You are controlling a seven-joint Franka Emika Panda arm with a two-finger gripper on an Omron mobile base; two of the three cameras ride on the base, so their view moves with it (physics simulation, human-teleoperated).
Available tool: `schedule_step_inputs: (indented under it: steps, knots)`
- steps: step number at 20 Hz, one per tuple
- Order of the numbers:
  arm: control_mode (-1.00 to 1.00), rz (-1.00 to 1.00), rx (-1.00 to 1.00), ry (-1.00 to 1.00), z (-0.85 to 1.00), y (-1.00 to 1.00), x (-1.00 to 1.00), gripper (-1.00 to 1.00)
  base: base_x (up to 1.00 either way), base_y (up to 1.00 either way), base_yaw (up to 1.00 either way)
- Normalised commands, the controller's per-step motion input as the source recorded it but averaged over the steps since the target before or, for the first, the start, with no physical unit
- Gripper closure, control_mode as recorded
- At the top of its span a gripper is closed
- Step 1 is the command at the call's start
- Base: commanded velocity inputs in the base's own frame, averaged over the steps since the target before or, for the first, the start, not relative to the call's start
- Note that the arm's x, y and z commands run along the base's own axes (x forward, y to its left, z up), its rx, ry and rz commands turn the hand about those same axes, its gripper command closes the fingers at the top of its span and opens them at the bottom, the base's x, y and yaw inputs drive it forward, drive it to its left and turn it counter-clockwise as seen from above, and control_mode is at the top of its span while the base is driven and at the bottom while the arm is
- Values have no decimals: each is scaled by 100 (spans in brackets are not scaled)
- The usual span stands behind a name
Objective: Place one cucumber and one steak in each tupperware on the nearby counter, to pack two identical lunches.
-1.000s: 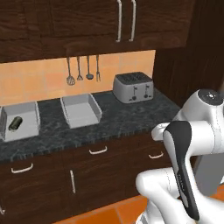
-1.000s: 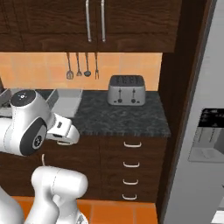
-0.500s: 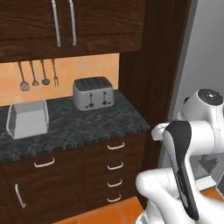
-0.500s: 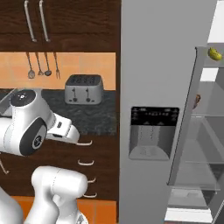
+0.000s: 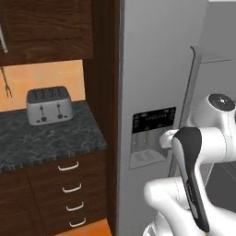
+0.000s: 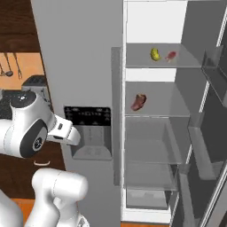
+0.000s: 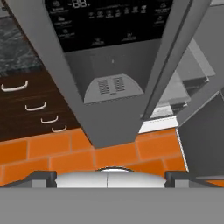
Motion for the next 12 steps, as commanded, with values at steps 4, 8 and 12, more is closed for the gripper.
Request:
schedule_step_inputs:
  steps: [4,8,12]
  knots:
    - [100,0,0,0,0,0,0,-100,10,-91,0]
    - [100,0,0,0,0,0,0,-100,43,-47,2]
    - [100,0,0,0,0,0,0,-100,31,-19,8]
